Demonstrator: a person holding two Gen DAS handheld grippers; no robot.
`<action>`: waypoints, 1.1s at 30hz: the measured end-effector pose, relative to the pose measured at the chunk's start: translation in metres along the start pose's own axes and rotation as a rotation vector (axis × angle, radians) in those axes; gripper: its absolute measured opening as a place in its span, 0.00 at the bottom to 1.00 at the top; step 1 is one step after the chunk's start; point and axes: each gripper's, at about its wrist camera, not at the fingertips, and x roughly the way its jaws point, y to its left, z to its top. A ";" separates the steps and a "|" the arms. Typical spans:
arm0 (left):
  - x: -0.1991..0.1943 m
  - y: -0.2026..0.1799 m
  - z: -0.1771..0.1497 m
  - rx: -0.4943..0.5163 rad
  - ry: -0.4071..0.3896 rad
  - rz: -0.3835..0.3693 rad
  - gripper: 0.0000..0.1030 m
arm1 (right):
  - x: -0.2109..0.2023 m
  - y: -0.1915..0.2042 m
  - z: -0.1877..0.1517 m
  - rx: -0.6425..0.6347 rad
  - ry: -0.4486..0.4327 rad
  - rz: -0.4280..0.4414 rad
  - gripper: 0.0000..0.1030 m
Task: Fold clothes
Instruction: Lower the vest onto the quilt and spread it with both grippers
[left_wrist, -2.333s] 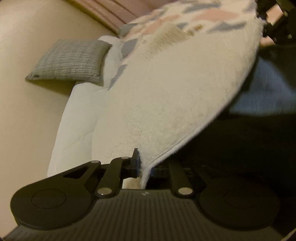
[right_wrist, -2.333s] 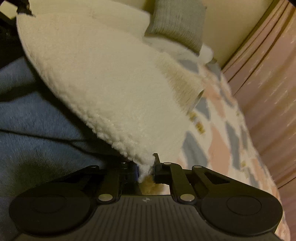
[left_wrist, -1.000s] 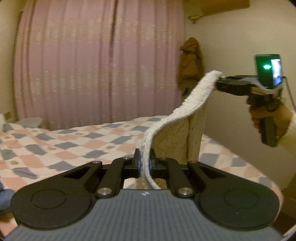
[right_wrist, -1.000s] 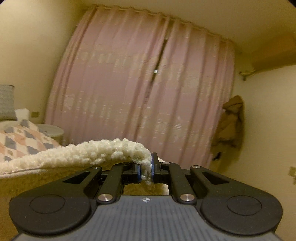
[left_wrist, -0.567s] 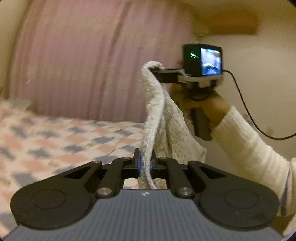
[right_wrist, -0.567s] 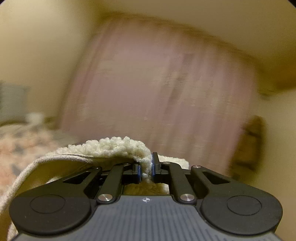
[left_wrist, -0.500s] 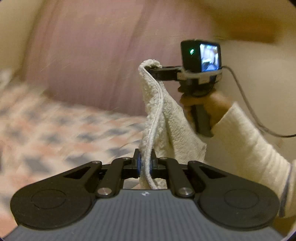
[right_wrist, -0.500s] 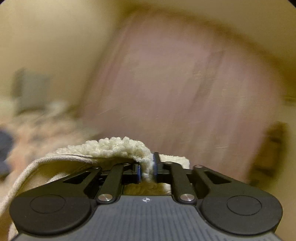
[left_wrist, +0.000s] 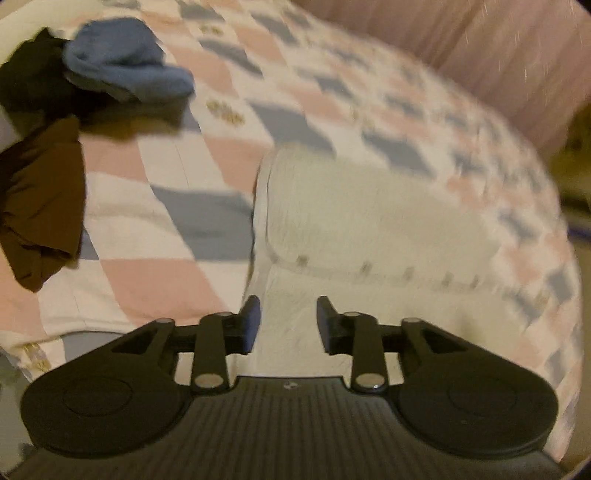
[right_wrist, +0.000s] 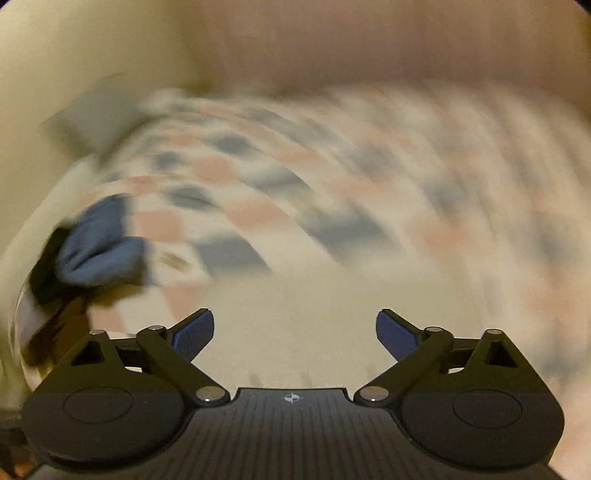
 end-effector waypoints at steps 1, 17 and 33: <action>0.010 -0.001 -0.008 0.035 0.037 0.004 0.27 | 0.000 -0.034 -0.022 0.135 0.032 -0.028 0.84; 0.084 -0.091 -0.186 1.289 0.177 0.018 0.43 | -0.001 -0.249 -0.200 1.043 -0.112 -0.089 0.66; 0.132 -0.096 -0.242 1.638 0.093 0.280 0.21 | 0.062 -0.299 -0.186 1.006 -0.029 -0.015 0.21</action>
